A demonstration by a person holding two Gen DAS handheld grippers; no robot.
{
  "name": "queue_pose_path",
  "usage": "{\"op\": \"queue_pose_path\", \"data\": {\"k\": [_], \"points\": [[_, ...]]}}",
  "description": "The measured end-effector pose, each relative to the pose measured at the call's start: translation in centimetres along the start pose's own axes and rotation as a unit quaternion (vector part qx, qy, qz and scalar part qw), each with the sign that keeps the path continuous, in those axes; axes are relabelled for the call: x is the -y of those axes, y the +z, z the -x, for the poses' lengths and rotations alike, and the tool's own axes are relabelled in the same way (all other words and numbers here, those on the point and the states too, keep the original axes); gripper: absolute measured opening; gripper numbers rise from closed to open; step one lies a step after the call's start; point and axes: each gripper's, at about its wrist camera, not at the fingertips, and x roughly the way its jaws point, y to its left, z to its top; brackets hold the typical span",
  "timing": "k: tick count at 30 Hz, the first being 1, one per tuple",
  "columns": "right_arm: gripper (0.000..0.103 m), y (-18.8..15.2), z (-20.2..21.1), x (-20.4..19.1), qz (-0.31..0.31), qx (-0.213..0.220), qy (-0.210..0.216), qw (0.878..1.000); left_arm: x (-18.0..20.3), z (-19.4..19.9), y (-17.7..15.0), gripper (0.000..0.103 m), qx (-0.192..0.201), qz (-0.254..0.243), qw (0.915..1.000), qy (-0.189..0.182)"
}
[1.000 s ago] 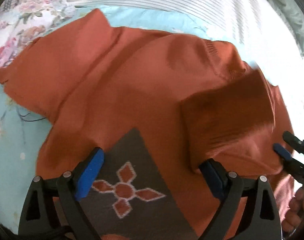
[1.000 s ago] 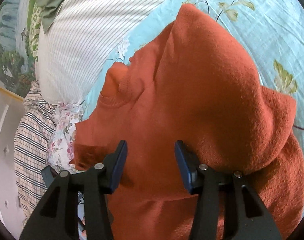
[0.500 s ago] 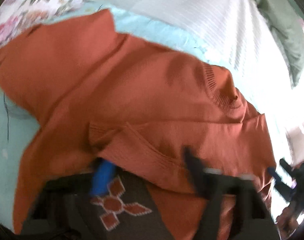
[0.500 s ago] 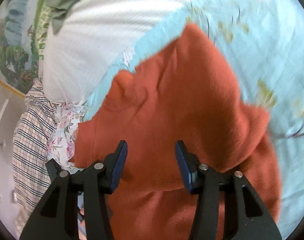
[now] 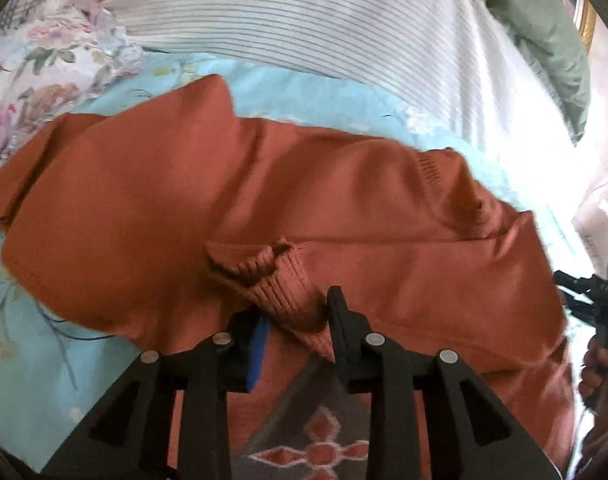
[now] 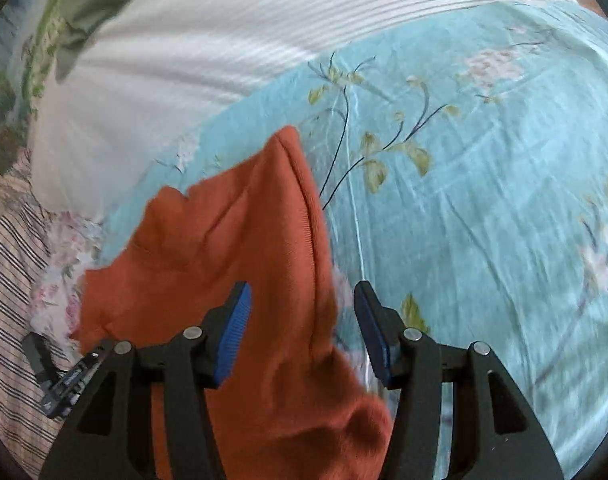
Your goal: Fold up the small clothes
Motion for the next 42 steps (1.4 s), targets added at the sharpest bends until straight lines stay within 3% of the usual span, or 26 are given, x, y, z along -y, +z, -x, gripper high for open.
{"op": "queue_pose_path", "data": {"k": [4,6,7,9,12,16,18,19,21,23,25,28,32,36,38,42], "points": [[0.054,0.5,-2.4,0.4,0.002,-0.022,-0.002,1.000,-0.4,-0.5,0.1,0.013,0.006,0.009,0.9999,-0.001],[0.007,0.7,-2.7,0.3,0.007,-0.026,0.006,1.000,0.3,-0.6,0.7,0.011,0.014,0.000,0.9999,-0.002],[0.009,0.8,-2.4,0.1,0.005,-0.032,0.013,0.999,0.5,-0.3,0.8,0.011,0.019,-0.006,0.9998,-0.006],[0.009,1.1,0.1,-0.6,0.021,0.011,0.015,1.000,1.8,0.2,1.3,0.011,0.037,-0.023,0.9989,-0.019],[0.009,1.3,1.9,-1.1,0.045,0.048,-0.026,0.997,2.6,-0.3,1.2,0.011,0.047,-0.034,0.9982,-0.018],[0.010,0.9,-1.2,0.0,0.053,0.009,-0.077,0.996,2.0,-1.5,0.5,0.015,0.010,-0.028,0.9994,-0.019],[0.011,0.7,-1.5,0.8,0.031,-0.007,-0.086,0.996,1.2,-1.3,0.1,0.028,0.004,-0.023,0.9996,-0.015],[0.017,0.4,-0.4,0.4,0.025,0.009,-0.103,0.994,0.8,-1.1,0.0,0.032,0.002,-0.019,0.9997,-0.014],[0.017,-0.5,1.8,-0.9,0.031,0.045,-0.120,0.991,0.0,-0.9,0.0,0.037,0.002,-0.010,0.9999,-0.011],[0.017,-2.2,3.3,-3.4,0.045,0.066,-0.065,0.995,-0.4,-0.7,0.0,0.037,0.002,-0.002,0.9999,-0.010],[0.017,-4.0,1.9,-6.4,0.067,0.019,0.019,0.997,-0.8,-0.1,-0.2,0.037,0.003,0.006,0.9999,-0.012],[0.017,-6.1,-2.3,-10.3,0.082,-0.058,0.102,0.990,-1.5,1.5,-0.7,0.040,0.008,0.012,0.9999,-0.009],[0.017,-8.1,-7.6,-14.2,0.100,-0.134,0.137,0.976,-5.0,4.8,-1.1,0.063,0.031,0.037,0.9984,0.028],[0.017,-11.7,-8.1,-18.1,0.137,-0.195,0.203,0.950,-10.4,7.3,-0.6,0.069,0.050,0.078,0.9930,0.073],[0.017,-13.3,-7.2,-20.0,0.164,-0.201,0.226,0.939,-12.8,7.8,-0.1,0.071,0.054,0.094,0.9886,0.104],[0.017,-13.9,-5.8,-20.4,0.163,-0.180,0.226,0.944,-16.9,8.0,1.4,0.076,0.061,0.120,0.9797,0.149]]}}
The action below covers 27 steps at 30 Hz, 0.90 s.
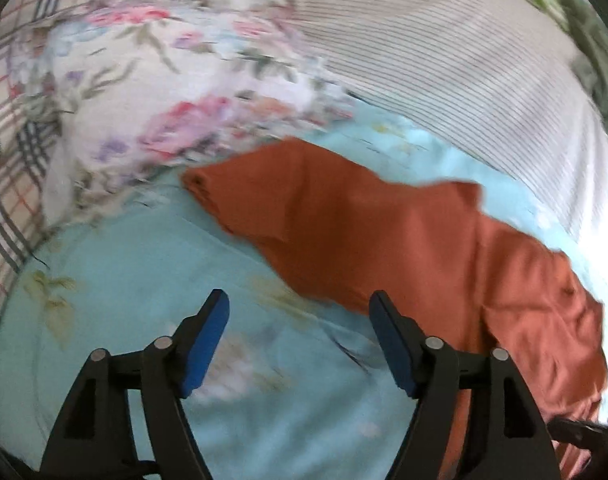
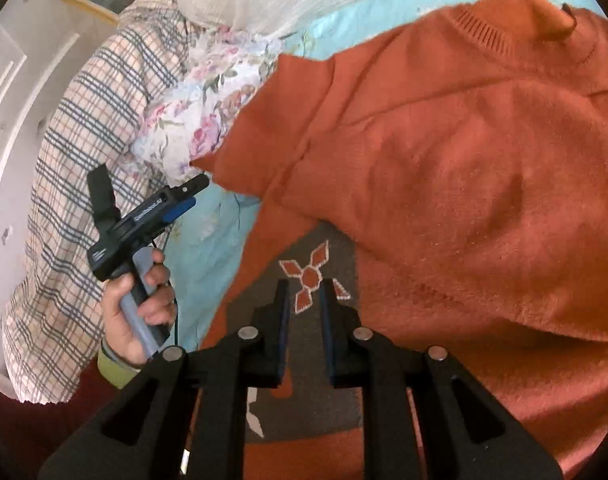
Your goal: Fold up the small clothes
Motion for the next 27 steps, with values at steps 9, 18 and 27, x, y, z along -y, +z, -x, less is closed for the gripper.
{"op": "queue_pose_path", "data": {"k": [9,18,27], "points": [[0.017,0.8,1.9,-0.1,-0.028,0.041,-0.004,0.999,-1.1,-4.2,3.3,0.079,0.025,-0.068,0.9891,0.128],[0.017,0.4,1.5,1.4,-0.058,0.044,-0.018,0.997,0.7,-9.8,4.1,0.058,-0.041,-0.145,0.9804,0.127],[0.017,0.1,2.7,0.5,-0.046,0.064,-0.012,0.997,-0.3,-2.9,4.5,0.010,-0.020,-0.049,0.9982,-0.029]]}}
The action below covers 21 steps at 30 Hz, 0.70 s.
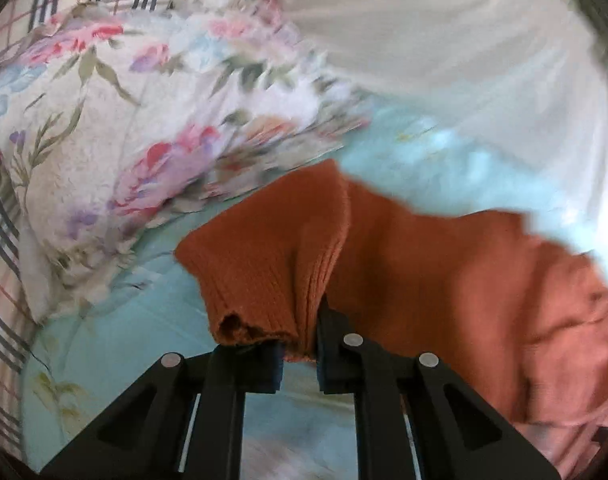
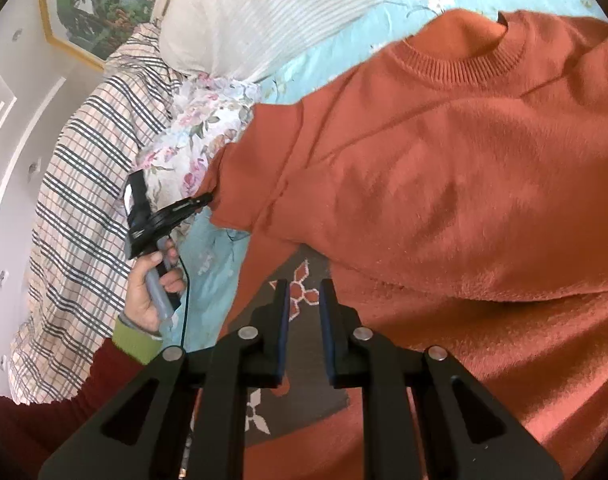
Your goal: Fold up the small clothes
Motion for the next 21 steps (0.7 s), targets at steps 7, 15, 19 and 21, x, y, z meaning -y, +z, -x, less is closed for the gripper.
{"op": "queue_pose_path", "data": {"k": [7,15,19,21], "points": [[0.017,-0.1,4.6,0.0,-0.006,0.059,-0.002,0.998,9.0,8.5,-1.1,0.010,0.024,-0.015,0.9818,-0.188],[0.017,-0.9,12.0,3.4,-0.048,0.144,-0.045,0.987,26.0,7.9,-6.5,0.009,-0.046,-0.098,0.9461,-0.305],[0.017,-1.8,14.7,5.8,-0.081,0.170,-0.070,0.980,31.9,4.6,-10.2,0.009,-0.085,-0.130,0.9421,-0.297],[0.017,-2.1,15.5,6.7,-0.093,0.175,-0.081,0.977,33.6,2.6,-11.6,0.010,-0.105,-0.139,0.9421,-0.287]]}}
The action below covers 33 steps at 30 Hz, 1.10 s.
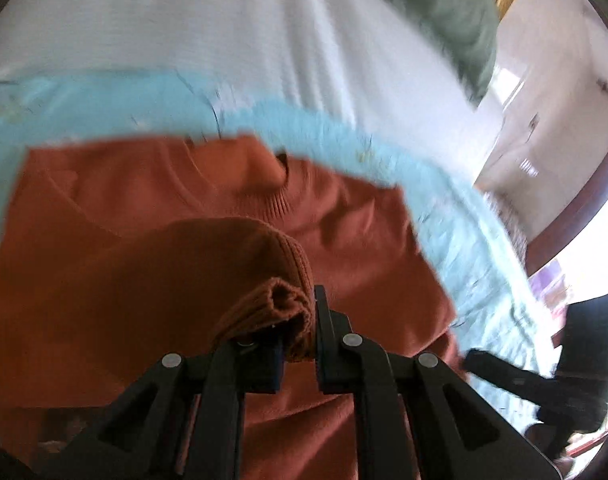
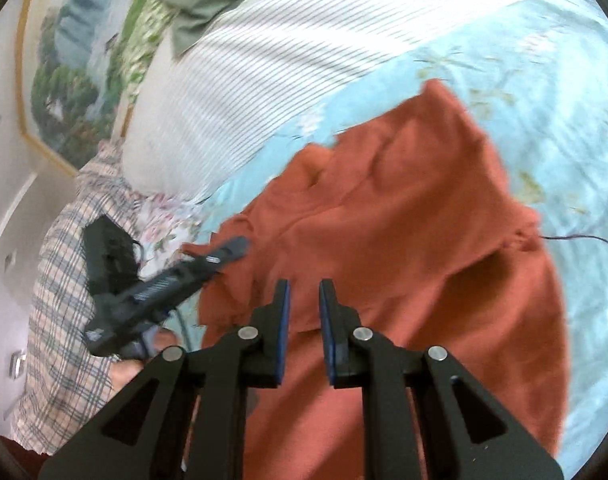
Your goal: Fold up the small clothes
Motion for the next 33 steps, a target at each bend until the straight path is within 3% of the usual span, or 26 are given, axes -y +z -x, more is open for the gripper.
{"op": "queue_pose_path", "data": {"k": [3,4,7,9,11,14,18,23,27,28,30,32,33], "points": [[0.017,0.1,0.2,0.8,-0.006,0.002,-0.014,1.000,-0.2,-3.4,-1.0,0.013,-0.042,0.000,0.9989,0.021],[0.023,0.1,0.0,1.0,-0.009,-0.001,-0.021,1.000,-0.4,-3.9,-1.3,0.016,-0.049,0.004,0.9986,0.021],[0.077,0.3,-0.5,1.2,-0.015,-0.001,-0.033,0.999,-0.7,-2.6,-2.7,0.032,-0.046,0.005,0.9989,0.010],[0.079,0.5,-0.5,1.1,-0.005,0.016,-0.030,0.999,-0.9,-0.3,-3.4,0.042,-0.027,-0.005,0.9995,0.012],[0.079,0.7,-1.4,0.8,0.005,0.005,-0.023,1.000,-1.2,2.3,-4.2,0.051,-0.008,-0.011,0.9997,0.019],[0.079,0.7,-3.4,0.3,0.013,-0.019,-0.020,1.000,-3.0,6.0,-6.0,0.054,0.022,-0.011,0.9986,0.047],[0.078,0.8,-6.6,-0.3,0.023,-0.047,-0.040,0.998,-7.5,9.8,-7.4,0.054,0.053,0.006,0.9869,0.152],[0.076,1.0,-10.7,-0.5,0.002,-0.088,-0.053,0.995,-14.4,10.4,-8.5,0.052,0.031,0.063,0.9660,0.249],[0.076,0.6,-12.8,-0.5,-0.028,-0.101,-0.066,0.992,-16.3,9.2,-9.1,0.054,0.017,0.076,0.9631,0.258],[0.075,0.6,-13.2,-0.4,-0.033,-0.101,-0.071,0.992,-16.2,9.0,-8.8,0.054,0.019,0.070,0.9616,0.265],[0.060,0.8,-14.3,-0.1,-0.048,-0.095,-0.082,0.991,-16.0,8.2,-7.6,0.054,0.022,0.059,0.9556,0.288],[0.007,1.2,-15.4,0.2,-0.054,-0.090,-0.089,0.990,-16.1,7.7,-6.4,0.054,0.027,0.067,0.9529,0.294],[0.007,1.4,-15.7,0.4,-0.064,-0.091,-0.071,0.991,-16.3,7.5,-5.8,0.054,0.029,0.074,0.9518,0.296]]}}
